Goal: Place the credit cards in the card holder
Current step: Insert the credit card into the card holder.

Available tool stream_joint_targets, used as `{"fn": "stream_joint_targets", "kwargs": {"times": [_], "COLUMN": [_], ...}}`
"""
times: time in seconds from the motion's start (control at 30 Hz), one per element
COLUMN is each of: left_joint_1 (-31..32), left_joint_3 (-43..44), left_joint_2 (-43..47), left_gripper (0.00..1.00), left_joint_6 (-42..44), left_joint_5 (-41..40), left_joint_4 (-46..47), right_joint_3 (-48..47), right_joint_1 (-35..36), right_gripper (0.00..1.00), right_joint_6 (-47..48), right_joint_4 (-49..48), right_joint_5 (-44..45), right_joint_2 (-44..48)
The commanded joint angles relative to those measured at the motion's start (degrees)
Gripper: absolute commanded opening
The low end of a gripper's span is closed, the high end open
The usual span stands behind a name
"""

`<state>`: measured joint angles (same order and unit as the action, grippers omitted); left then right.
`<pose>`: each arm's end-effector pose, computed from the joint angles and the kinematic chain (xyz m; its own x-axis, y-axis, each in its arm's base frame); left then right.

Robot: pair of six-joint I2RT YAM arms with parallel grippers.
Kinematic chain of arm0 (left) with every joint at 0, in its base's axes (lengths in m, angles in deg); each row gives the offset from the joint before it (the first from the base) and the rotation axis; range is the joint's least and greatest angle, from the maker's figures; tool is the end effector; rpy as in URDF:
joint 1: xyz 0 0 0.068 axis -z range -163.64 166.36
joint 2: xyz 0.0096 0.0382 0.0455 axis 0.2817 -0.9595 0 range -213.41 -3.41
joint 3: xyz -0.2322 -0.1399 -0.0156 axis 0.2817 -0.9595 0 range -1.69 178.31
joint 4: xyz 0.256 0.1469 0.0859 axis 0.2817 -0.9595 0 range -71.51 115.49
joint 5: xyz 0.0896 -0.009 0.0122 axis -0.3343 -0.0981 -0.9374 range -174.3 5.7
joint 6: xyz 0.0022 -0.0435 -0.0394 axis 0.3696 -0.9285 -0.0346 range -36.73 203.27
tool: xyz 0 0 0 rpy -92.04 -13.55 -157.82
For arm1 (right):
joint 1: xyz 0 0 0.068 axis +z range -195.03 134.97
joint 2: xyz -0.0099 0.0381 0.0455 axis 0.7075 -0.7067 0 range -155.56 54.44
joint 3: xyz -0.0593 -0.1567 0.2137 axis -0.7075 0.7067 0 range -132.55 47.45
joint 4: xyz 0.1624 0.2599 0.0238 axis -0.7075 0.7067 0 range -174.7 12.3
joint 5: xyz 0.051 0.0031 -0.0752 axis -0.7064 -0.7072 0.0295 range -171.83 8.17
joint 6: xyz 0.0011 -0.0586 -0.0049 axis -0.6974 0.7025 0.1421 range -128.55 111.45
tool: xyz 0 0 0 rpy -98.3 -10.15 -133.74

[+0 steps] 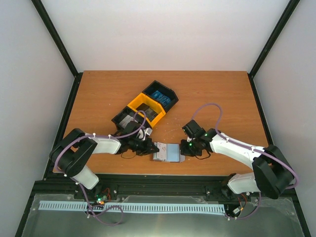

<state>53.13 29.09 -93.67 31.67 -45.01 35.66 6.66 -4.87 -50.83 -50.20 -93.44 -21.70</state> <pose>0.2176 -0.1961 0.0728 -0.9995 -0.0101 -0.0288 0.0174 0.5873 -0.8092 0.2015 0.1814 0.1389 -0.9915 0.0256 -0.1277 -0.0239 0.9281 0.3716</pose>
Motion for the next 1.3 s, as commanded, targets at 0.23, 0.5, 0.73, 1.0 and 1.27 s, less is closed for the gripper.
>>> {"fn": "stream_joint_targets", "kwargs": {"times": [0.23, 0.5, 0.73, 1.0, 1.27], "left_joint_1": [0.7, 0.8, 1.3, 3.0, 4.1], "left_joint_3": [-2.1, -3.0, -3.6, -4.2, -2.1], "left_joint_2": [-0.6, -2.3, -3.7, -6.8, -6.2], "left_gripper": [0.01, 0.01, 0.01, 0.01, 0.14], "left_joint_6": [-2.5, -4.3, -7.0, -8.6, -7.7], "left_joint_5": [3.3, 4.4, 4.1, 2.9, 0.0], "left_joint_4": [6.1, 10.4, 14.9, 18.3, 13.0], "right_joint_3": [1.5, 2.5, 2.7, 2.7, 2.5], "right_joint_1": [-0.2, -0.2, -0.2, -0.2, -0.2], "right_gripper": [0.03, 0.03, 0.03, 0.03, 0.03], "right_joint_6": [0.3, 0.5, 0.4, 1.3, 2.1], "right_joint_4": [-2.6, -3.6, -4.2, -4.7, -4.8], "right_joint_5": [-2.0, -2.1, -2.4, -3.2, -3.4], "right_joint_2": [-2.0, -3.1, -3.6, -4.9, -5.1]}}
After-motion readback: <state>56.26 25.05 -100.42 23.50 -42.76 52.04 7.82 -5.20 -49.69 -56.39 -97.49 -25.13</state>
